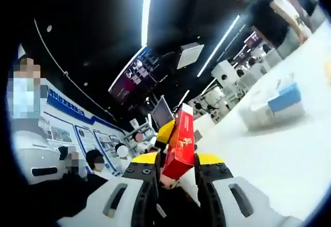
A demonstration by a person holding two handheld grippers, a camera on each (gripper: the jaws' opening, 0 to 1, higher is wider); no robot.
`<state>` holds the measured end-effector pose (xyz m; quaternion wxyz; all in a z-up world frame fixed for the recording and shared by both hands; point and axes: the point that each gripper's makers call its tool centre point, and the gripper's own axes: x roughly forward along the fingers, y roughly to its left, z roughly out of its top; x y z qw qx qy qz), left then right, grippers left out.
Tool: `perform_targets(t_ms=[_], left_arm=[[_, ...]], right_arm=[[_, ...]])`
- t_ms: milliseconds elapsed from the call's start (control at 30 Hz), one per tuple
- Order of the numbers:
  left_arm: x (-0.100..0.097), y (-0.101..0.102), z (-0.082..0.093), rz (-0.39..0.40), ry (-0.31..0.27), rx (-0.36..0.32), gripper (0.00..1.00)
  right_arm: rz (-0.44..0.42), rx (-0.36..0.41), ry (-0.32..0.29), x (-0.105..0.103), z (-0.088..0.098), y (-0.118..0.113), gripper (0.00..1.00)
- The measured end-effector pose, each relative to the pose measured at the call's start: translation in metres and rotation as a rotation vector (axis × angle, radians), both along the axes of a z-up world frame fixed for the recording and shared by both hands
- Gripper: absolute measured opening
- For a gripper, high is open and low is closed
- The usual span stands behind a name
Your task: Arrange the small medicine boxes into an aligned row inside the storage area until every box is upright, visible, and separated from the surrounding clutter.
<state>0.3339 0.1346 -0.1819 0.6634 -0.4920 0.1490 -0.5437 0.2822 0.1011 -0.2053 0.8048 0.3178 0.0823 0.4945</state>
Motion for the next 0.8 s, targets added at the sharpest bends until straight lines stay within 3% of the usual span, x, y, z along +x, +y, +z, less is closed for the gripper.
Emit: perform_targets(t_ms=[100, 267, 467, 633, 800], left_arm=[[-0.001, -0.002, 0.0, -0.013, -0.007, 0.013, 0.14], [-0.002, -0.004, 0.0, -0.022, -0.013, 0.016, 0.14], [-0.004, -0.008, -0.002, -0.029, -0.029, 0.028, 0.15], [-0.003, -0.01, -0.001, -0.002, -0.023, 0.005, 0.16], [0.003, -0.008, 0.0, 0.077, -0.091, 0.073, 0.22]], right_arm=[[0.015, 0.017, 0.048, 0.002, -0.006, -0.001, 0.18], [0.053, 0.064, 0.105, -0.001, -0.005, 0.0, 0.18], [0.114, 0.051, 0.195, -0.005, -0.013, 0.002, 0.15], [0.139, 0.097, 0.265, -0.005, -0.015, 0.001, 0.14], [0.155, 0.153, 0.326, -0.013, -0.013, 0.01, 0.14]])
